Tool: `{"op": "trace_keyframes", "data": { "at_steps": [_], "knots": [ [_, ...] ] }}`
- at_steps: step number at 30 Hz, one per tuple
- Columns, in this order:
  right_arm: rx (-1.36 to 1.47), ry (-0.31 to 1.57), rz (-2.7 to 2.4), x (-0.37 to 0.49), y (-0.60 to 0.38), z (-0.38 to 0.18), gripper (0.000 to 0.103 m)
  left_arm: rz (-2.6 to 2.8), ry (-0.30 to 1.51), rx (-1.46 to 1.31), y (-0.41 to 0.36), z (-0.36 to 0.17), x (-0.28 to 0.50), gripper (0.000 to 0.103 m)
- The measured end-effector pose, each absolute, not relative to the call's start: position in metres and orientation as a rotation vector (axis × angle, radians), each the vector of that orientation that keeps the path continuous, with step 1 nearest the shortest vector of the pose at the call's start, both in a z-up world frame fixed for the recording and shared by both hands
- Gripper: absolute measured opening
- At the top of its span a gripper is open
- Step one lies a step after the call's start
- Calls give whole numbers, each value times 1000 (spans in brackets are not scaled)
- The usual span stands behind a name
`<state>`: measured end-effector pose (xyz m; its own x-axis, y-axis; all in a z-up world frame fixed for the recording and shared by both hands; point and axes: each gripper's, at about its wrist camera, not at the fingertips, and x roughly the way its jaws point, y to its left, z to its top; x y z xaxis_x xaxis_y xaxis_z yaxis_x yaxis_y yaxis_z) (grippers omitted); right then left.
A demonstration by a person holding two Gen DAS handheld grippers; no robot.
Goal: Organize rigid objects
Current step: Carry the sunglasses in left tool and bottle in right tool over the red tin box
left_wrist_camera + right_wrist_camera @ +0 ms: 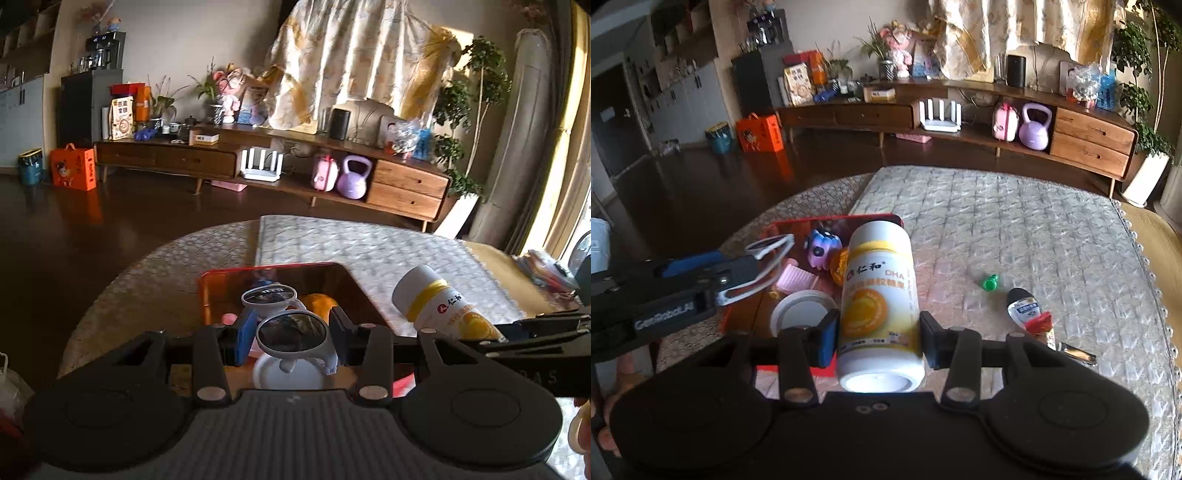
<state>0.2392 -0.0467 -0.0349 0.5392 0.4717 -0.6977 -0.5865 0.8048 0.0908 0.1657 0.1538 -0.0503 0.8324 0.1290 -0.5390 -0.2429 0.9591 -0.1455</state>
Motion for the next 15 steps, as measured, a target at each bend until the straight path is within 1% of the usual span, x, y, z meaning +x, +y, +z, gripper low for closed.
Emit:
{"op": "trace_keyframes", "data": {
  "at_steps": [10,15],
  "knots": [
    [-292,858,636,251,-3,-62,44,217,586,-204,175,-69,189,42],
    [-344,851,643,255,13,-63,44,221,600,-216,182,-76,197,42]
  ]
}}
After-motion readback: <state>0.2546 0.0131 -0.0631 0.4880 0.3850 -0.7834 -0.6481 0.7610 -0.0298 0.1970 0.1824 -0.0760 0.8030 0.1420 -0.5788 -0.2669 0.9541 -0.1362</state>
